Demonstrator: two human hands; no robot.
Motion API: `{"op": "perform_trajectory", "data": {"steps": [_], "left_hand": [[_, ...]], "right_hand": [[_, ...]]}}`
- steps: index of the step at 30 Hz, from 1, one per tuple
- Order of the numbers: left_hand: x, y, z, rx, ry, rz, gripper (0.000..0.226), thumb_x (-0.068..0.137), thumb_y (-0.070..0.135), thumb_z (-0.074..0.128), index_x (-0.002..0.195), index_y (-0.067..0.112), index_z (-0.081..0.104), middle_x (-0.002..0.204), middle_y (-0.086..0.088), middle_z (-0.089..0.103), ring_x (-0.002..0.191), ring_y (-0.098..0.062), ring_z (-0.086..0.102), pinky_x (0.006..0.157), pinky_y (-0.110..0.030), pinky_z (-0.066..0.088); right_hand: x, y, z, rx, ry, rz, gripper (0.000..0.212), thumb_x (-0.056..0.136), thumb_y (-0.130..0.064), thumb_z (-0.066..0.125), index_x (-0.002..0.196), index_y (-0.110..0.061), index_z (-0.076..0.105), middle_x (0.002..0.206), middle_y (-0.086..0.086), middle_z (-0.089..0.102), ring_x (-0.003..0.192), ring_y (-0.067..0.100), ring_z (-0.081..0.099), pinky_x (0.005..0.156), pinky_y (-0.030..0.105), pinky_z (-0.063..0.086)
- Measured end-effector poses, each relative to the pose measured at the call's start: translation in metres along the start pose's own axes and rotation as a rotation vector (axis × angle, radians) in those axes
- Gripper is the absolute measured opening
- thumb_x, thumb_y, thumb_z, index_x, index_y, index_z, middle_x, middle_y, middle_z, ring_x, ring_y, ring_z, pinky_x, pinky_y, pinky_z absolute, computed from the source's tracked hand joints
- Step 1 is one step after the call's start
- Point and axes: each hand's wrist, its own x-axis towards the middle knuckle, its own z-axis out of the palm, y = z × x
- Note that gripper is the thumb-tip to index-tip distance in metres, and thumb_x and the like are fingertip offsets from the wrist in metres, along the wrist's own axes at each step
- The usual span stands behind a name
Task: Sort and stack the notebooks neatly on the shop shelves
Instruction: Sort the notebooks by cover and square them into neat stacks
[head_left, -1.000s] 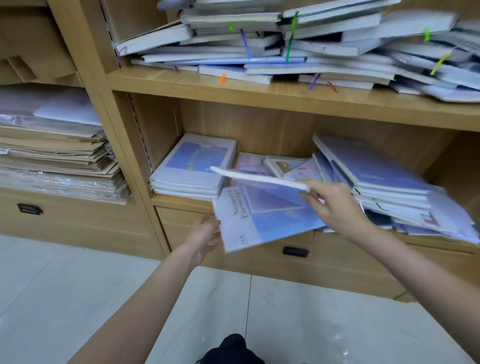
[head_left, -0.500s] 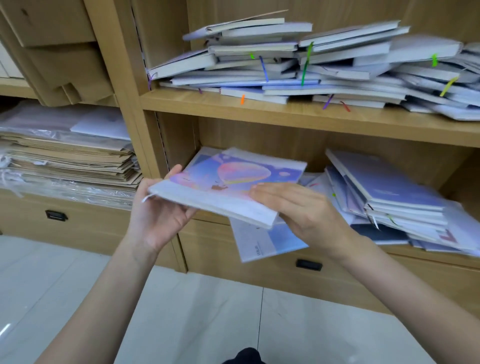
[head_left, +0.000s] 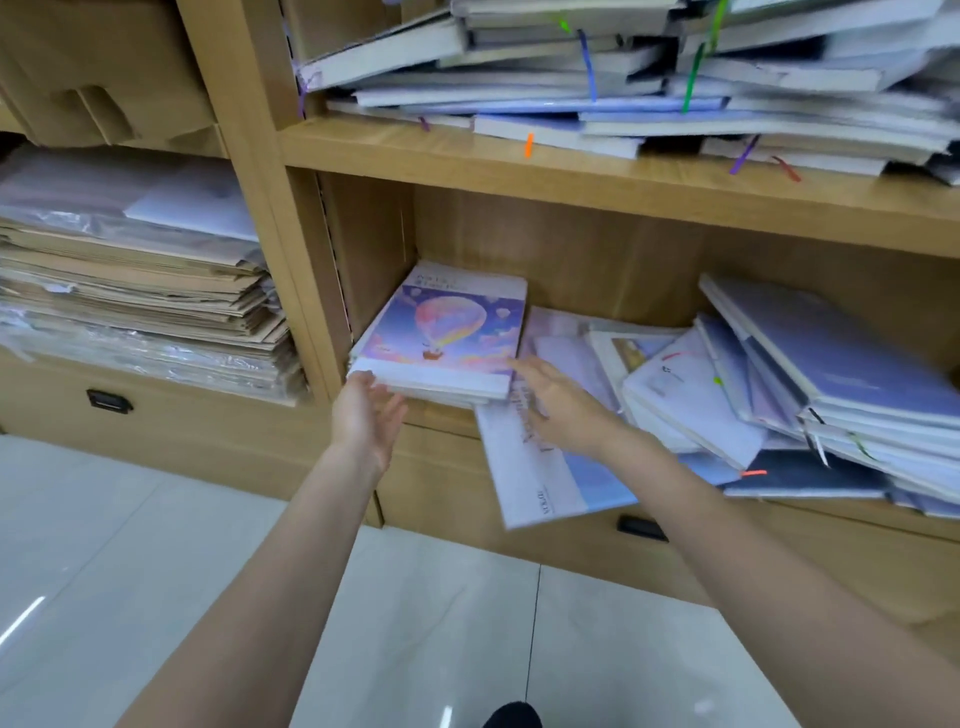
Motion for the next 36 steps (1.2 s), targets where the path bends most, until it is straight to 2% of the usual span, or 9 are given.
{"op": "perform_trajectory", "data": {"steps": [2, 8, 16, 19, 22, 25, 30, 33, 36], "left_hand": [[-0.007, -0.016, 0.013, 0.213, 0.028, 0.138, 0.012, 0.094, 0.014, 0.041, 0.087, 0.019, 0.049, 0.079, 0.002, 0.046, 0.073, -0.014, 0.048, 0.076, -0.028, 0.043], [-0.041, -0.076, 0.065, 0.401, -0.147, 0.248, 0.014, 0.093, 0.004, 0.042, 0.096, 0.015, 0.05, 0.085, -0.002, 0.051, 0.075, -0.016, 0.05, 0.072, -0.028, 0.044], [-0.081, -0.117, 0.129, 0.69, -0.47, 0.41, 0.026, 0.089, -0.001, 0.044, 0.104, 0.019, 0.049, 0.106, 0.0, 0.055, 0.097, -0.019, 0.053, 0.092, -0.035, 0.045], [-0.095, -0.128, 0.151, 0.773, -0.576, 0.393, 0.026, 0.091, 0.004, 0.043, 0.109, 0.021, 0.049, 0.11, 0.003, 0.055, 0.099, -0.016, 0.052, 0.086, -0.026, 0.042], [-0.107, -0.136, 0.174, 0.873, -0.701, 0.443, 0.033, 0.092, 0.004, 0.044, 0.123, 0.013, 0.048, 0.118, 0.002, 0.05, 0.106, -0.012, 0.047, 0.094, -0.024, 0.038], [-0.112, -0.152, 0.197, 1.112, -0.848, 0.786, 0.043, 0.089, 0.006, 0.052, 0.131, 0.013, 0.046, 0.133, -0.006, 0.044, 0.123, -0.02, 0.038, 0.103, -0.028, 0.027], [-0.131, -0.197, 0.236, 1.533, -0.804, 1.641, 0.052, 0.063, 0.027, 0.076, 0.112, 0.018, 0.064, 0.122, -0.01, 0.059, 0.116, -0.032, 0.053, 0.099, -0.051, 0.038], [-0.148, -0.225, 0.26, 1.745, -0.746, 1.808, 0.067, 0.04, 0.042, 0.085, 0.102, 0.021, 0.068, 0.113, -0.008, 0.065, 0.107, -0.028, 0.061, 0.096, -0.051, 0.042], [-0.155, -0.251, 0.276, 1.906, -0.745, 1.823, 0.062, 0.054, 0.041, 0.081, 0.11, 0.022, 0.061, 0.125, -0.011, 0.058, 0.111, -0.031, 0.057, 0.098, -0.045, 0.042]], "right_hand": [[-0.022, 0.012, -0.02, 0.018, 0.174, 0.033, 0.059, 0.09, -0.003, 0.05, 0.144, -0.011, 0.029, 0.152, 0.009, 0.025, 0.139, 0.024, 0.028, 0.109, 0.028, 0.024], [-0.111, 0.056, -0.063, -0.161, 0.364, 0.139, 0.042, 0.09, -0.003, 0.053, 0.132, -0.005, 0.047, 0.143, 0.011, 0.039, 0.133, 0.027, 0.035, 0.103, 0.024, 0.023], [-0.172, 0.135, -0.108, -0.267, 0.428, 0.413, 0.063, 0.078, -0.023, 0.074, 0.131, -0.001, 0.048, 0.145, 0.024, 0.034, 0.138, 0.04, 0.025, 0.111, 0.05, 0.021], [-0.182, 0.166, -0.119, -0.067, 0.42, 0.554, 0.07, 0.08, -0.048, 0.067, 0.133, -0.008, 0.046, 0.144, 0.018, 0.037, 0.136, 0.032, 0.029, 0.112, 0.045, 0.022], [-0.199, 0.192, -0.131, 0.214, 0.59, 0.703, 0.062, 0.089, -0.044, 0.056, 0.136, -0.007, 0.043, 0.14, 0.018, 0.041, 0.127, 0.031, 0.042, 0.105, 0.041, 0.035], [-0.222, 0.219, -0.141, 0.336, 0.725, 0.831, 0.059, 0.094, -0.036, 0.05, 0.14, -0.003, 0.035, 0.14, 0.021, 0.042, 0.124, 0.038, 0.045, 0.099, 0.042, 0.038], [-0.259, 0.261, -0.129, 0.343, 0.576, 1.017, 0.062, 0.092, -0.018, 0.058, 0.143, 0.002, 0.028, 0.145, 0.021, 0.036, 0.131, 0.035, 0.037, 0.099, 0.034, 0.032], [-0.267, 0.271, -0.125, 0.426, 0.578, 1.039, 0.06, 0.091, -0.027, 0.059, 0.141, -0.004, 0.035, 0.144, 0.014, 0.04, 0.129, 0.031, 0.039, 0.096, 0.031, 0.033], [-0.263, 0.279, -0.126, 0.463, 0.619, 1.034, 0.066, 0.087, -0.032, 0.064, 0.139, -0.003, 0.036, 0.142, 0.015, 0.042, 0.129, 0.033, 0.039, 0.103, 0.036, 0.032]]}}
